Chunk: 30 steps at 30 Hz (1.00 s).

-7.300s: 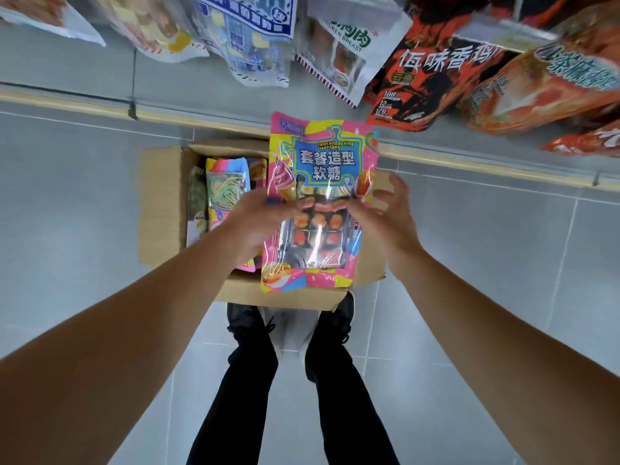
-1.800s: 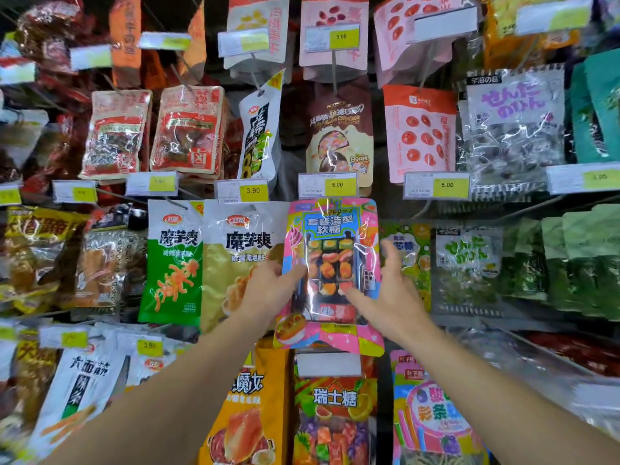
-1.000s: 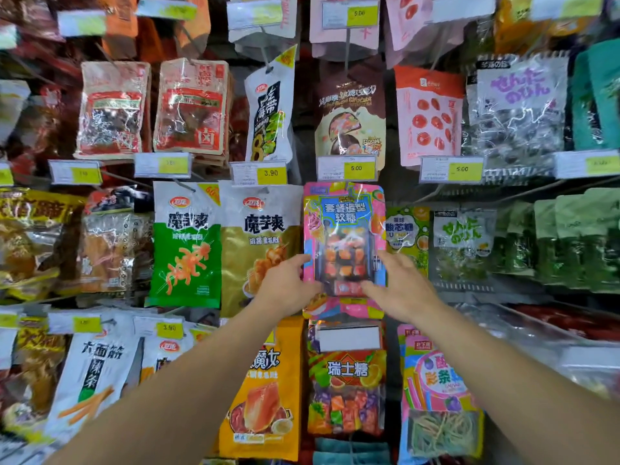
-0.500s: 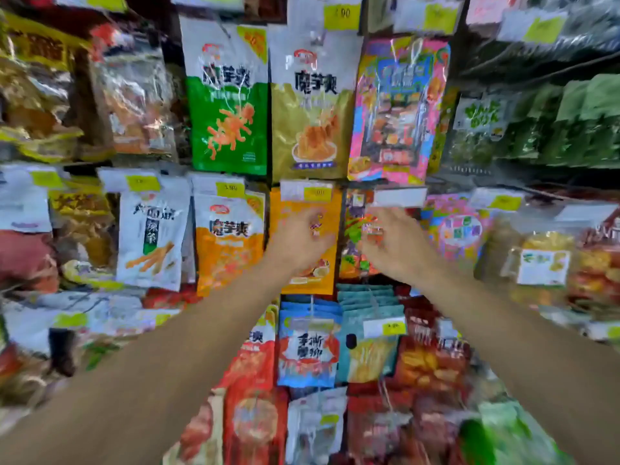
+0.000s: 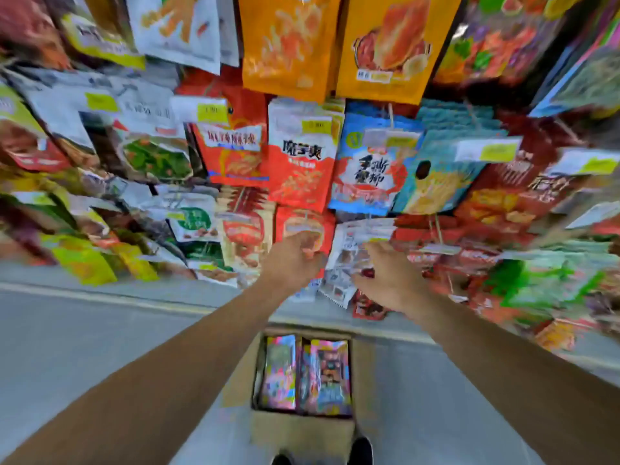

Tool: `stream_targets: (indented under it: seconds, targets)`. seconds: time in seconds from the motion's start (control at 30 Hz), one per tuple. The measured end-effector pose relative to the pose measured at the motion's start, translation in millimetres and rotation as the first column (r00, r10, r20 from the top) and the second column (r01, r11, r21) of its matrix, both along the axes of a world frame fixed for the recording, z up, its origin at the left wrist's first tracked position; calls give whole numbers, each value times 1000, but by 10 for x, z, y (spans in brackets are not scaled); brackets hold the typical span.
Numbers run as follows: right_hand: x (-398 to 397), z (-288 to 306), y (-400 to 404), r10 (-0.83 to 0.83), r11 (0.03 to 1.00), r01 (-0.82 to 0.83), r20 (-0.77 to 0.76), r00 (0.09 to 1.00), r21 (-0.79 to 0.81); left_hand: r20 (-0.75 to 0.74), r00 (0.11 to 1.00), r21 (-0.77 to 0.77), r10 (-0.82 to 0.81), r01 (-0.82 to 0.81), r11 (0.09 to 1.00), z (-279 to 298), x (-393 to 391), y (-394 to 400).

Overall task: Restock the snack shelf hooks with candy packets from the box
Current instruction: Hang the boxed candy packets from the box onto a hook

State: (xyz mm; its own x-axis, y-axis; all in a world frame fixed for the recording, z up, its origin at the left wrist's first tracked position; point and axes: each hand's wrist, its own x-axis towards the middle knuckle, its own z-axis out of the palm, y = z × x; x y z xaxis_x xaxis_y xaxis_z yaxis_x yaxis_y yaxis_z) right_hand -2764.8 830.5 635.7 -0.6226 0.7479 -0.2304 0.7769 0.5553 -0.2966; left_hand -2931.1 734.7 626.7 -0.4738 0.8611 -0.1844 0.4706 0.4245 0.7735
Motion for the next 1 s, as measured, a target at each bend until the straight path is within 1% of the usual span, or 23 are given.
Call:
stream_targets:
  seconds: [0.07, 0.13, 0.2, 0.27, 0.33, 0.37, 0.5, 0.63, 0.73, 0.8, 0.9, 1.0]
  targets:
    - [-11, -363, -113, 20, 997, -17, 35, 999, -79, 78, 996, -69, 41, -36, 997, -328, 64, -143]
    - [1, -884, -195, 19, 986, -5, 83, 996, -169, 183, 975, -115, 126, -106, 988, -759, 136, -260]
    - [71, -1319, -284, 28, 969, 0, 112, 993, -245, 231, 960, -172, 158, -119, 978, -1151, 225, -373]
    - [164, -1719, -368, 25, 952, 19, 139, 990, -305, 217, 968, -249, 128, -72, 966, -1534, 311, -465]
    - [286, -2171, -408, 35, 935, 29, 172, 985, -353, 218, 964, -295, 154, -85, 952, -1974, 421, -525]
    - [325, -2307, -430, 30, 931, 35, 174, 984, -362, 213, 964, -306, 162, -92, 948, -2103, 461, -557]
    - [608, -3212, -467, 19, 876, 97, 234, 972, -472, 258, 936, -410, 238, -117, 905, -2934, 723, -630]
    - [833, -3933, -378, -137, 807, 259, 259, 956, -531, 303, 896, -506, 324, -136, 852, -3734, 936, -736]
    - [963, -4661, -253, -252, 740, 365, 270, 929, -565, 313, 874, -552, 372, -151, 820, -4476, 1071, -733]
    - [981, -4852, -259, -273, 721, 372, 254, 928, -585, 312, 858, -563, 408, -179, 807, -4645, 1060, -760]
    - [1058, -5530, -275, -300, 680, 397, 260, 918, -616, 312, 856, -598, 412, -160, 785, -5305, 1124, -691]
    - [1063, -6085, -301, -329, 632, 405, 244, 912, -661, 309, 858, -623, 410, -143, 769, -5924, 1138, -594]
